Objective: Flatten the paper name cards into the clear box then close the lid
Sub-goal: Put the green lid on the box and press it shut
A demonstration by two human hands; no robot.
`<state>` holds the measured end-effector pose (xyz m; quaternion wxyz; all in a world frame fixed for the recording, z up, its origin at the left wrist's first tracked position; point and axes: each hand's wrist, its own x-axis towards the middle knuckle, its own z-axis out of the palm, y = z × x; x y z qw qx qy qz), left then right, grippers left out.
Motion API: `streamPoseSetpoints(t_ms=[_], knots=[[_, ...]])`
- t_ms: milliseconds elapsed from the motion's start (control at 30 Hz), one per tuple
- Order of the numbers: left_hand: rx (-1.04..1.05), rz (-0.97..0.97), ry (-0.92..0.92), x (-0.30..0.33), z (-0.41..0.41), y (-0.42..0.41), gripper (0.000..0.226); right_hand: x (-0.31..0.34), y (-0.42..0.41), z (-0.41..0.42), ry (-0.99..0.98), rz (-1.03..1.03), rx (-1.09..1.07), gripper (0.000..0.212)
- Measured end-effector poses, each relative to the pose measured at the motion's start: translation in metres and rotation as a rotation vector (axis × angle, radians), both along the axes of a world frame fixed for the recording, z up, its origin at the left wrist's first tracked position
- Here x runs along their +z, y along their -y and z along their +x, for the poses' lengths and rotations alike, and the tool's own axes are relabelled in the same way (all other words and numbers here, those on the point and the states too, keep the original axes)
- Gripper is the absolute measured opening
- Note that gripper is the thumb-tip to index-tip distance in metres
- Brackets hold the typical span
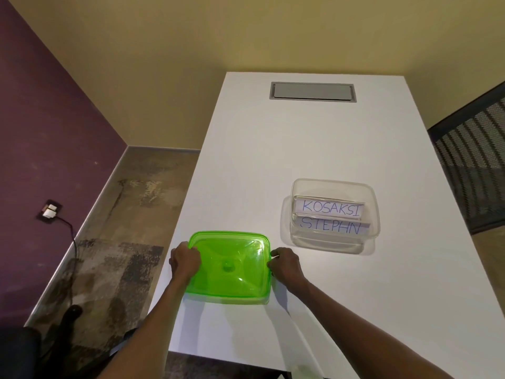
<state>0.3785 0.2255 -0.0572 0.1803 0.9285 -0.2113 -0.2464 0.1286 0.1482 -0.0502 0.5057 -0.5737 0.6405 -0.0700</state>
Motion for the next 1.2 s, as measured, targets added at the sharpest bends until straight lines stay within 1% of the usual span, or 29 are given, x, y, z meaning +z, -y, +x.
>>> streamPoseSetpoints(t_ms=[67, 167, 300, 400, 467, 600, 733, 867, 967, 1100, 1200], knots=[[0.014, -0.05, 0.019, 0.001, 0.006, 0.01, 0.031, 0.011, 0.008, 0.001, 0.015, -0.057, -0.004, 0.036], [0.045, -0.149, 0.047, 0.038, -0.002, 0.027, 0.024, 0.026, 0.021, -0.002, 0.063, -0.129, -0.027, 0.037], [0.082, -0.321, 0.036, 0.08, -0.014, 0.053, 0.031, 0.051, 0.045, -0.014, 0.142, -0.219, -0.077, 0.037], [0.055, -0.425, 0.028, 0.1, -0.022, 0.076, 0.032, 0.073, 0.064, -0.031, 0.2, -0.272, -0.13, 0.028], [0.057, -0.496, -0.017, 0.112, -0.03, 0.091, 0.033, 0.086, 0.077, -0.044, 0.202, -0.332, -0.155, 0.025], [0.013, -0.613, -0.079, 0.139, -0.055, 0.117, 0.035, 0.105, 0.104, -0.077, 0.186, -0.39, -0.206, 0.029], [-0.041, -0.677, -0.153, 0.163, -0.082, 0.141, 0.039, 0.124, 0.129, -0.11, 0.209, -0.447, -0.265, 0.03], [-0.052, -0.723, -0.161, 0.185, -0.109, 0.16, 0.039, 0.15, 0.144, -0.138, 0.218, -0.492, -0.307, 0.028], [-0.095, -0.723, -0.141, 0.199, -0.125, 0.171, 0.038, 0.162, 0.154, -0.154, 0.219, -0.521, -0.309, 0.028], [-0.19, -0.731, -0.214, 0.216, -0.14, 0.181, 0.029, 0.172, 0.168, -0.174, 0.216, -0.569, -0.335, 0.026], [-0.262, -0.695, -0.204, 0.224, -0.149, 0.185, 0.026, 0.181, 0.175, -0.185, 0.237, -0.589, -0.354, 0.024]])
